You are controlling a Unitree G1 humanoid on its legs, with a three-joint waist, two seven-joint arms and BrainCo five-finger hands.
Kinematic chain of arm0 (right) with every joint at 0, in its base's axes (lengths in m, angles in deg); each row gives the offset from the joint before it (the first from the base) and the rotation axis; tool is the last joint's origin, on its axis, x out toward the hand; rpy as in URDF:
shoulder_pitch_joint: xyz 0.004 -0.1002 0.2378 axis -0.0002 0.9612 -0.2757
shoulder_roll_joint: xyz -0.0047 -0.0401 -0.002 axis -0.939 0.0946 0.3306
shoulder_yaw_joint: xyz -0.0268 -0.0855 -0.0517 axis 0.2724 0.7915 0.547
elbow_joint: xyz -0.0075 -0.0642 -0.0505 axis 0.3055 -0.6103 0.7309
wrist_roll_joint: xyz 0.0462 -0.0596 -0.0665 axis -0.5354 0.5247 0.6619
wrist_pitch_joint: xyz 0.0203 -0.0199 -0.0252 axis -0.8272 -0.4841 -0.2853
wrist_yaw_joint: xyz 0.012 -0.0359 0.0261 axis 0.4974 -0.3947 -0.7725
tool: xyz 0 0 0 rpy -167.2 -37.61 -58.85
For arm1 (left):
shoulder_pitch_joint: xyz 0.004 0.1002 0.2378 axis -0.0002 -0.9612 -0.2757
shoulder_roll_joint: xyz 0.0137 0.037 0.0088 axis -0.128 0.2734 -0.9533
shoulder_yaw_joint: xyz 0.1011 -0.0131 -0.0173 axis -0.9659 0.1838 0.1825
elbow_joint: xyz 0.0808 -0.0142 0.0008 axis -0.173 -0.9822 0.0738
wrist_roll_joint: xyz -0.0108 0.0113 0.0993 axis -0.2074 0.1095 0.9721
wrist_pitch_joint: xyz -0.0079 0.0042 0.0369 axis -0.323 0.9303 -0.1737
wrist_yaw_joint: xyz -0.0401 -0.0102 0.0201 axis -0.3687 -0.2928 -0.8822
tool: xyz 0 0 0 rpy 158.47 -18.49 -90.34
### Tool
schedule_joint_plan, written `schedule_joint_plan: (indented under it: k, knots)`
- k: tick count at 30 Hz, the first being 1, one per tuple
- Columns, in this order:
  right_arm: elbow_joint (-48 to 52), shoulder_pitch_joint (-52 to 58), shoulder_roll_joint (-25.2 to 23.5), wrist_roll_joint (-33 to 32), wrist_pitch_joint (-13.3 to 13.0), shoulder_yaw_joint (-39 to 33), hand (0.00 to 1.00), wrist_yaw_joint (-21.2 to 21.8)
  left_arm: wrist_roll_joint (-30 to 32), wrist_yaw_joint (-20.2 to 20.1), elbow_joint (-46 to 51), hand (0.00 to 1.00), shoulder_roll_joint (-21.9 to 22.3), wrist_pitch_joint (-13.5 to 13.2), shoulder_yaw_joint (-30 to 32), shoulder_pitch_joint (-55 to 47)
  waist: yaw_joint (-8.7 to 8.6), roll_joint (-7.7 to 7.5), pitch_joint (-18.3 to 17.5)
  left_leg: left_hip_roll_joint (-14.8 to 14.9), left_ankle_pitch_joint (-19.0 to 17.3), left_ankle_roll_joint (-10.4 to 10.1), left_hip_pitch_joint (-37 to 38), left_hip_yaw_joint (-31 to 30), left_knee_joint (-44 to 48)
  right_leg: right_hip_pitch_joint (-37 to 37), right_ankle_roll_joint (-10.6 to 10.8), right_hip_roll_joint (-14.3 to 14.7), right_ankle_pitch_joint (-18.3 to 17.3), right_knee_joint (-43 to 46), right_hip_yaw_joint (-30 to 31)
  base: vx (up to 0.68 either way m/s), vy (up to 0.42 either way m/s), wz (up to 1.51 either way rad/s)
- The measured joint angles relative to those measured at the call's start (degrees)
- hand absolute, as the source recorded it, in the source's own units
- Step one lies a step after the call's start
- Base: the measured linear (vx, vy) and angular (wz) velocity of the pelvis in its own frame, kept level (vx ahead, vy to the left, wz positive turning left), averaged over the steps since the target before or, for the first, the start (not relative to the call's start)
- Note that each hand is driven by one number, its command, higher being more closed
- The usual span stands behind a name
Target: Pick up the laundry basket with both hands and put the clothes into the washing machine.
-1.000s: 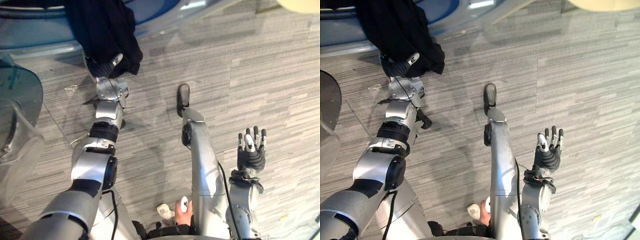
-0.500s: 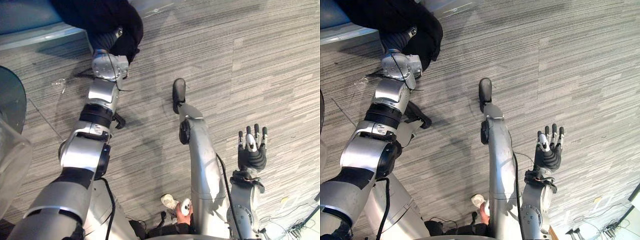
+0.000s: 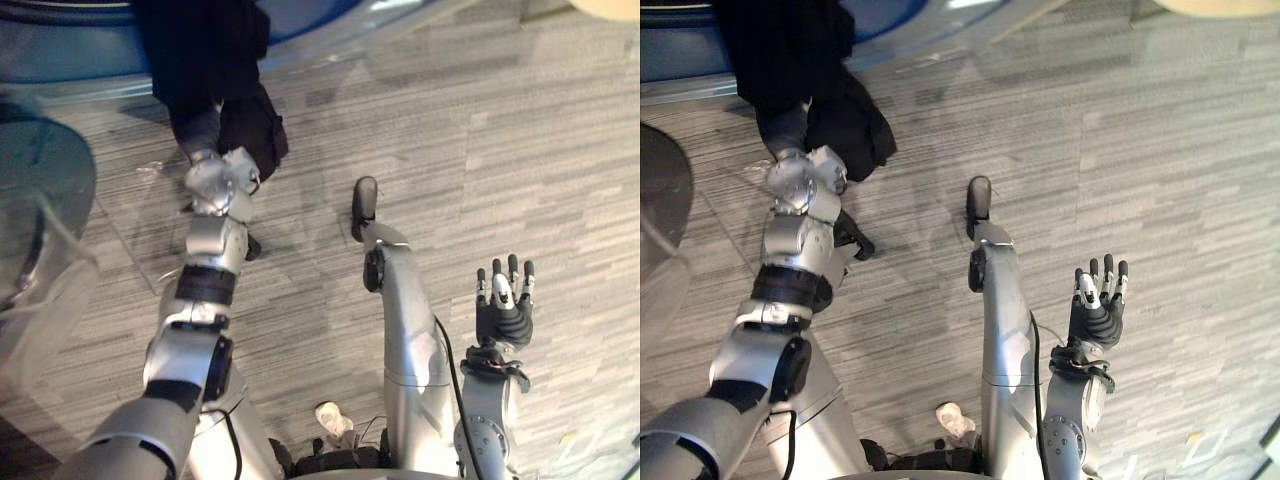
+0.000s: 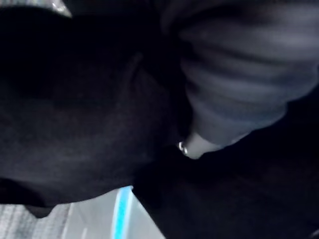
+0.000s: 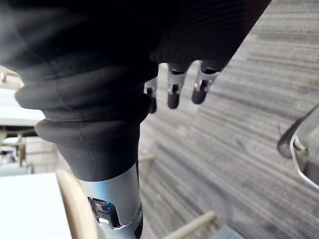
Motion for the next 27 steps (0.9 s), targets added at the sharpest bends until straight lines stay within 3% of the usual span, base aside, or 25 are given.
schedule_joint_plan:
  k: [5, 8, 10, 13, 14, 16, 18, 20, 23, 27]
  knots:
    - [1.19, 1.14, 0.32, 1.93, 0.04, -1.68, 0.00, -0.81, -0.70, 0.76, 16.37, 1.00, 1.58, -3.75, 3.58, -13.81, 2.83, 1.75, -0.10, -1.76, 2.41, -1.51, 5.89, -0.04, -5.54, 5.30, -0.90, -1.06, -0.49, -2.31, -1.20, -0.02, -0.044, 0.30]
    - [1.76, 1.79, 1.63, 2.50, 0.09, -2.48, 0.00, -0.77, -2.47, 0.42, 19.22, 1.00, -2.14, -4.27, 5.63, -14.69, 3.47, 1.98, -0.14, -1.94, 2.99, -2.16, 9.09, 0.96, -7.70, 7.84, -1.07, -1.35, -0.39, -3.70, -1.21, -0.01, -0.021, 0.05]
    - [2.30, 2.80, 2.39, 2.67, 0.13, -2.56, 0.00, -0.52, -4.10, -0.60, 19.13, 1.00, -4.51, -4.17, 3.53, -14.11, 3.41, 2.03, -0.14, -1.83, 3.00, -2.18, 10.15, 1.15, -8.05, 8.78, -1.26, -1.18, -0.22, -4.27, -1.24, -0.01, -0.030, -0.03]
    - [1.90, 3.70, 3.01, 2.66, 1.36, -3.75, 0.00, -0.31, -13.30, -3.69, 13.40, 1.00, -12.60, -1.41, -3.52, -5.90, 3.56, 2.15, -0.19, -1.76, 3.09, -2.25, 11.07, 1.57, -8.24, 9.54, -1.50, -0.74, 0.51, -4.75, -1.07, -0.01, -0.010, -0.05]
    - [1.72, 3.72, 3.30, 2.65, 1.51, -3.93, 0.00, -0.12, -14.10, -4.98, 11.50, 1.00, -13.44, -0.72, -4.63, -4.41, 3.62, 2.17, -0.20, -1.71, 3.16, -2.18, 11.25, 1.69, -8.28, 9.63, -1.54, -0.62, 0.80, -4.92, -1.10, -0.04, -0.018, -0.14]
    - [1.65, 4.27, 4.33, 2.62, 2.45, -4.66, 0.00, 1.06, -14.39, -8.13, 1.06, 1.00, -19.92, 1.36, -7.62, 10.81, 3.48, 2.23, -0.22, -1.46, 3.36, -1.98, 11.36, 2.04, -8.34, 9.68, -1.54, -0.35, 1.64, -5.66, -0.94, -0.05, -0.014, -0.11]
    - [1.19, 4.63, 4.64, 2.58, 2.53, -4.86, 0.00, 2.05, -16.50, -9.30, -5.61, 1.00, -23.92, 1.14, -11.73, 20.03, 2.70, 2.68, -0.24, -1.42, 3.92, -1.53, 11.31, 2.33, -9.47, 10.12, -1.27, 0.07, 3.40, -8.38, -0.75, -0.05, 0.008, -0.16]
    - [0.40, 5.61, 4.56, 2.52, 2.63, -5.23, 0.00, 2.13, -16.85, -9.81, -6.51, 1.00, -23.92, 0.61, -13.55, 21.91, 2.99, 2.75, -0.21, -1.33, 3.88, -1.47, 11.52, 3.10, -9.95, 10.11, -1.45, 0.30, 4.30, -9.69, -0.17, -0.03, 0.025, -0.16]
    - [-0.37, 5.72, 4.57, 1.95, 3.47, -6.29, 0.00, 2.86, -22.24, -12.26, -12.65, 1.00, -23.93, 0.71, -18.67, 31.65, 3.24, 2.84, -0.17, -1.64, 4.42, -0.96, 11.50, 3.76, -9.96, 10.11, -0.84, -0.10, 4.96, -9.85, 0.10, -0.01, 0.017, 0.01]
    - [-0.19, 5.80, 4.53, 1.55, 4.50, -6.32, 0.00, 3.34, -25.47, -14.94, -13.79, 1.00, -23.51, 0.83, -22.31, 34.75, 2.03, 3.07, -0.05, -2.45, 4.72, -0.12, 11.61, 4.49, -9.81, 10.09, -0.29, -0.77, 5.30, -9.77, 0.58, 0.00, 0.014, 0.06]
